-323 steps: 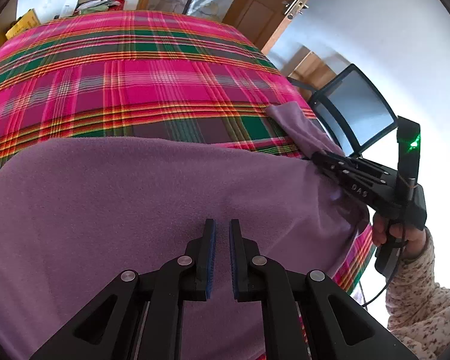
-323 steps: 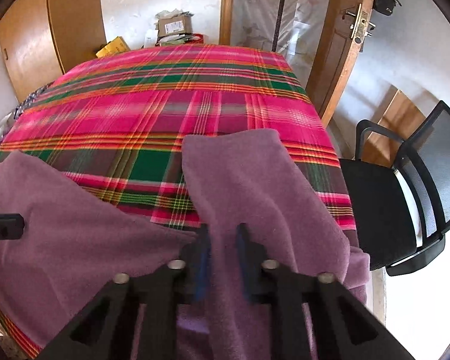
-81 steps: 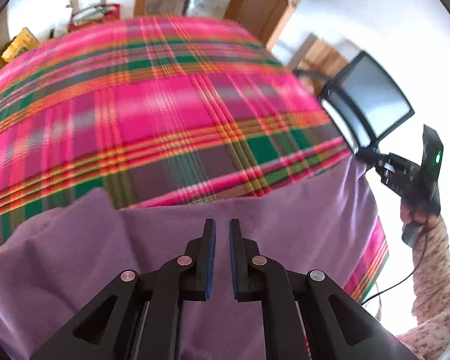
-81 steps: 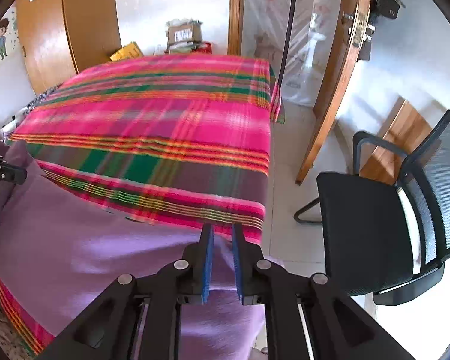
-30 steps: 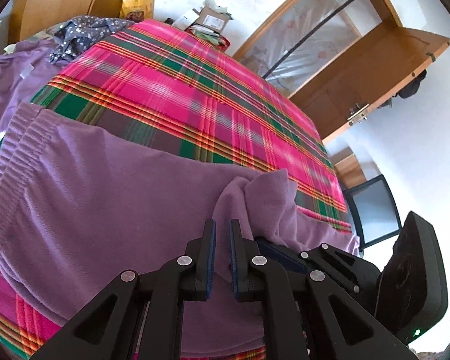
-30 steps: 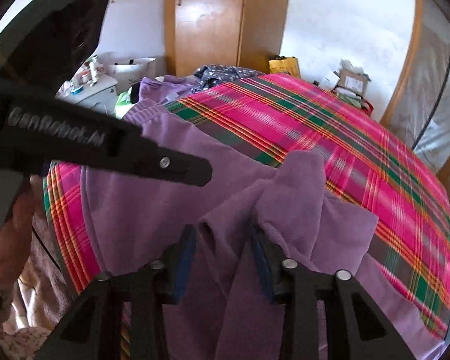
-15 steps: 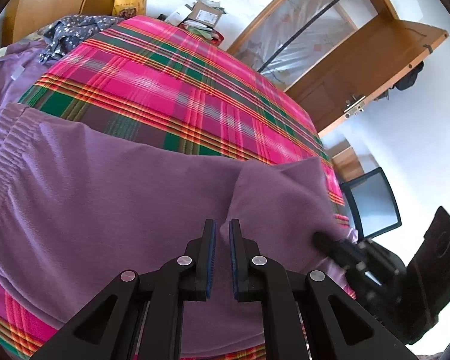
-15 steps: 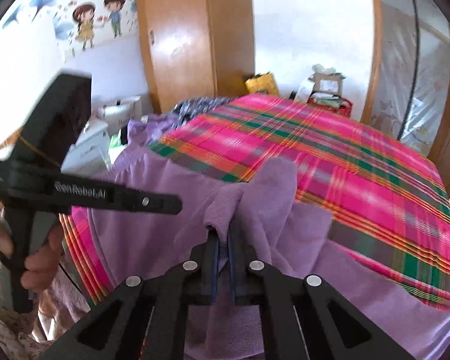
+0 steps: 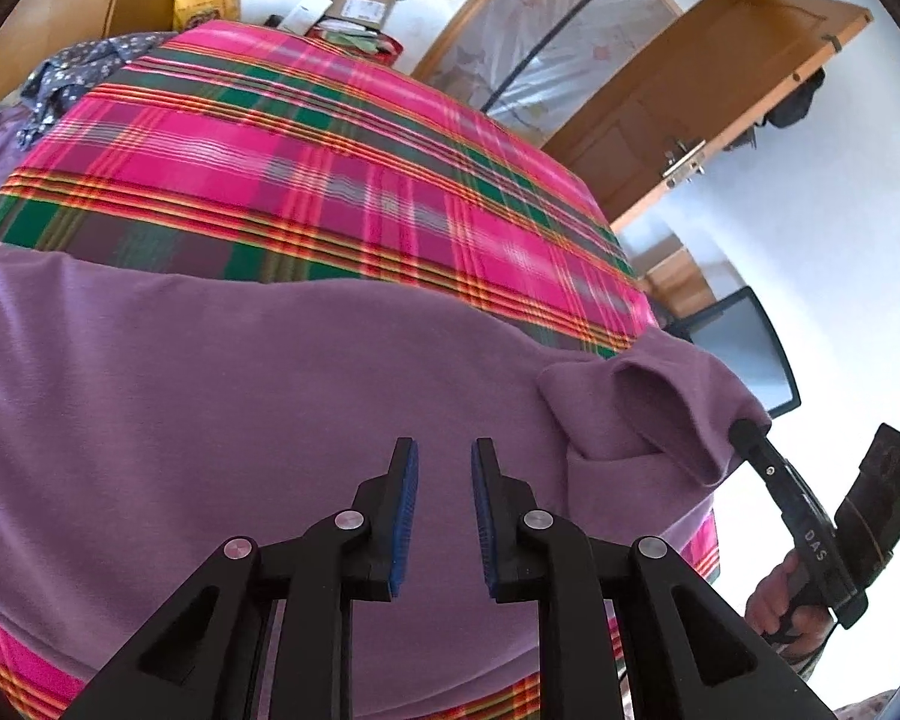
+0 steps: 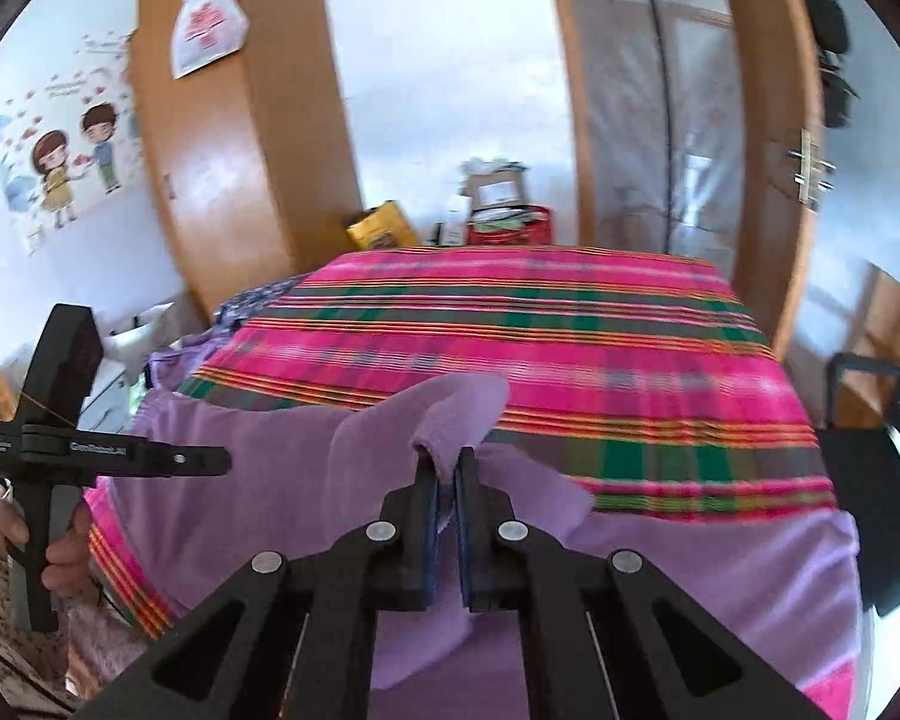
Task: Fold clothes
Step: 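Lift the pinched fleece fold with the right gripper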
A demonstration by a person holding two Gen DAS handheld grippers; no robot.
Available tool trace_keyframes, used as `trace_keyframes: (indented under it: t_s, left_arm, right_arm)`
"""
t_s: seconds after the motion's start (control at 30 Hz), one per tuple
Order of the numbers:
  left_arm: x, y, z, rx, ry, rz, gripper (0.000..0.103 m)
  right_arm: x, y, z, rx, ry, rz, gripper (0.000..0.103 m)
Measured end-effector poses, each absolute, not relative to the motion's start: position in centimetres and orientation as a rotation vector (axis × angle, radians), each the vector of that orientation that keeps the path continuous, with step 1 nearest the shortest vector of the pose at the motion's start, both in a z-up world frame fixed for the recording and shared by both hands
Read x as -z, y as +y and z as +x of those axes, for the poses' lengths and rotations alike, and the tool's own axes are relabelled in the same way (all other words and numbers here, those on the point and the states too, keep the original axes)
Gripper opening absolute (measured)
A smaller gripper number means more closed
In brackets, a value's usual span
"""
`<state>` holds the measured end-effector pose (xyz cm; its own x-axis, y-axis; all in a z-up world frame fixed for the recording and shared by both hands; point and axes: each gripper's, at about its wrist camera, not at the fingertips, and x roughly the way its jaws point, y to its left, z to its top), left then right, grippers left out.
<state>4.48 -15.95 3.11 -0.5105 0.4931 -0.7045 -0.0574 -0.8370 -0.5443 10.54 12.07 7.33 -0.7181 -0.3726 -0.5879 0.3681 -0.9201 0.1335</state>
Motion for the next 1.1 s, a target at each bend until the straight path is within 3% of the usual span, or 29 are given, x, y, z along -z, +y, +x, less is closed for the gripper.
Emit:
trace_keyframes:
  t_s: [0.37, 0.6, 0.67, 0.73, 0.77, 0.87, 0.93, 1.1]
  left_arm:
    - [-2.6, -11.9, 3.7, -2.333, -0.555, -1.388, 0.019]
    - [-2.1, -9.8, 2.8, -2.299, -0.527, -1.420, 0.019]
    - [-2.0, -9.3, 2.7, -2.291, -0.514, -1.426, 0.019]
    - [-1.9, -8.8, 2.6, -2.284, -0.504, -1.430, 0.019]
    - [-1.9, -8.6, 2.5, -2.281, -0.500, -1.432, 0.019]
    - [-1.7, -8.1, 2.4, -2.270, -0.492, -1.441, 0.019]
    - [-1.5, -7.9, 2.2, -2.262, -0.488, -1.447, 0.019]
    - [-1.2, -7.1, 2.3, -2.242, -0.473, -1.458, 0.019]
  right_arm:
    - [-5.2, 20.2, 9.9, 2.762, -0.178, 0.999, 0.005]
    - [-3.3, 22.1, 8.8, 2.827, -0.134, 1.108, 0.007]
    - [-2.8, 21.8, 8.6, 2.810, -0.097, 1.140, 0.014]
    - [-2.6, 21.6, 8.8, 2.811, -0.066, 1.137, 0.033]
    - [-2.8, 21.6, 9.1, 2.825, -0.059, 1.120, 0.036]
    - [-3.8, 21.3, 9.9, 2.866, -0.049, 1.037, 0.038]
    - [-4.6, 20.9, 10.3, 2.849, -0.091, 0.963, 0.044]
    - [-3.8, 16.5, 10.7, 2.520, -0.106, 0.939, 0.048]
